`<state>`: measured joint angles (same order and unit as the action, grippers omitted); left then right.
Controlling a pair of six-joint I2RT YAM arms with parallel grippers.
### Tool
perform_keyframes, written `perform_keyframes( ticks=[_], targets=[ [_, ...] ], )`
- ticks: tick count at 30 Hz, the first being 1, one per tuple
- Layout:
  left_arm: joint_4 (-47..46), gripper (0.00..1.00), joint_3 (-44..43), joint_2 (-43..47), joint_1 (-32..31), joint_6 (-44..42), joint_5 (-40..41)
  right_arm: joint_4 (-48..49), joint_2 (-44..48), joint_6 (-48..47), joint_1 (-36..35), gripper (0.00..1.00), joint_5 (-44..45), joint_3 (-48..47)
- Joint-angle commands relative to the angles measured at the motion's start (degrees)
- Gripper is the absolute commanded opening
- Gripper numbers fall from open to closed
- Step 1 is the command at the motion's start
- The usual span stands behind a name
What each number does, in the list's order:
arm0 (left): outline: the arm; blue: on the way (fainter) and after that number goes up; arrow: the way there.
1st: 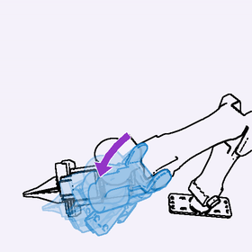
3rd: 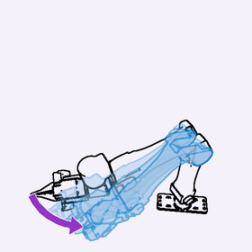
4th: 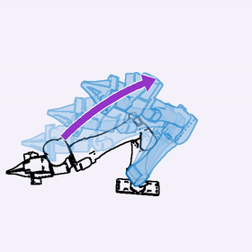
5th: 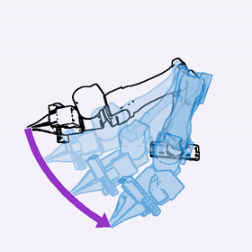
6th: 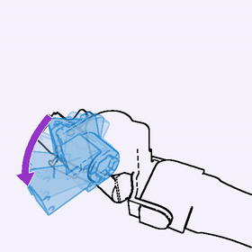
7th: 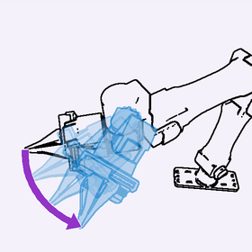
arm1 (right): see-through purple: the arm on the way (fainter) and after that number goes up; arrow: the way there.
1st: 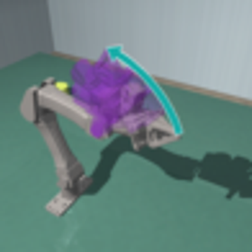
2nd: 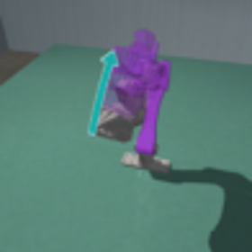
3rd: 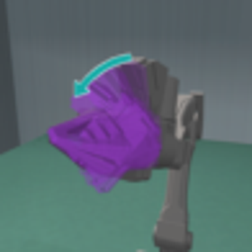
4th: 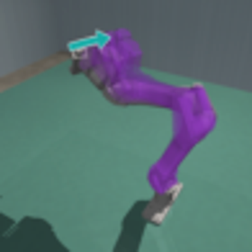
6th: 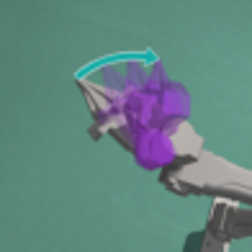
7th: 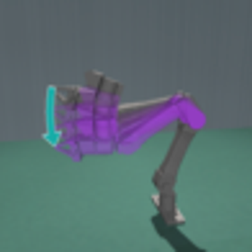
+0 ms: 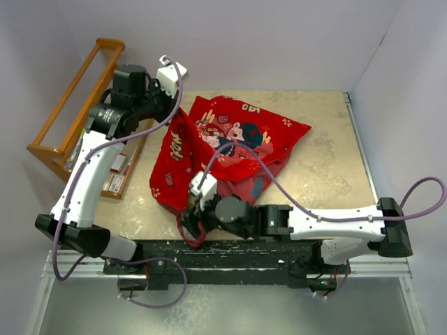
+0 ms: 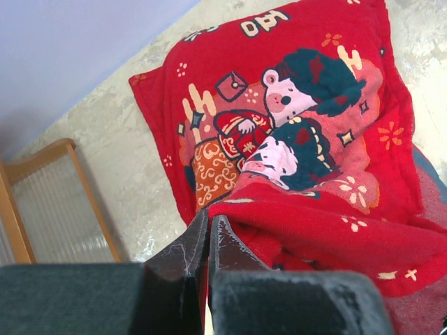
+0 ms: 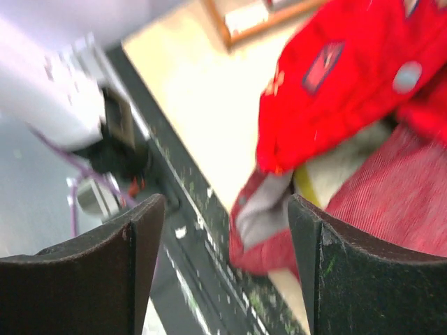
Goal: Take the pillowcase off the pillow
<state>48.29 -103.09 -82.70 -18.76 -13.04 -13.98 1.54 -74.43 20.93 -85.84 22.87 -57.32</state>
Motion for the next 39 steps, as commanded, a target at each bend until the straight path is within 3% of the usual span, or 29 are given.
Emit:
perform_keyframes(
  ticks=[1,6,12,17,28,34,39],
  targets=[
    [-4.93,0.00,0.06,2.72,0.41,0.95,-1.94,-3.19,-5.51,-6.09,2.09,0.73,1.17,-12.08],
    [-4.97,0.00,-1.14,3.94,0.48,2.53,-3.86,-11.20,-16.39,-11.42,5.31,0.74,2.78,-19.55],
    [-2.29,0.00,-3.37,4.53,0.45,1.88,-3.97,-9.38,-17.48,-13.46,9.40,0.74,3.20,-16.55],
    [-1.25,0.00,-4.39,4.94,0.40,2.96,-5.32,-14.67,-22.17,-15.57,10.17,0.74,5.70,-16.71],
    [-1.84,0.00,0.34,6.42,0.44,2.16,-4.86,-14.43,-16.42,-15.02,12.19,0.74,6.27,-8.90],
    [-4.66,0.00,5.54,7.21,0.47,-0.15,-2.33,-17.17,-17.25,-18.71,11.58,0.84,5.27,-7.18],
    [-5.29,0.00,4.49,6.83,0.45,0.60,-2.28,-17.04,-24.53,-21.24,8.81,0.88,7.98,-10.84]
  ],
)
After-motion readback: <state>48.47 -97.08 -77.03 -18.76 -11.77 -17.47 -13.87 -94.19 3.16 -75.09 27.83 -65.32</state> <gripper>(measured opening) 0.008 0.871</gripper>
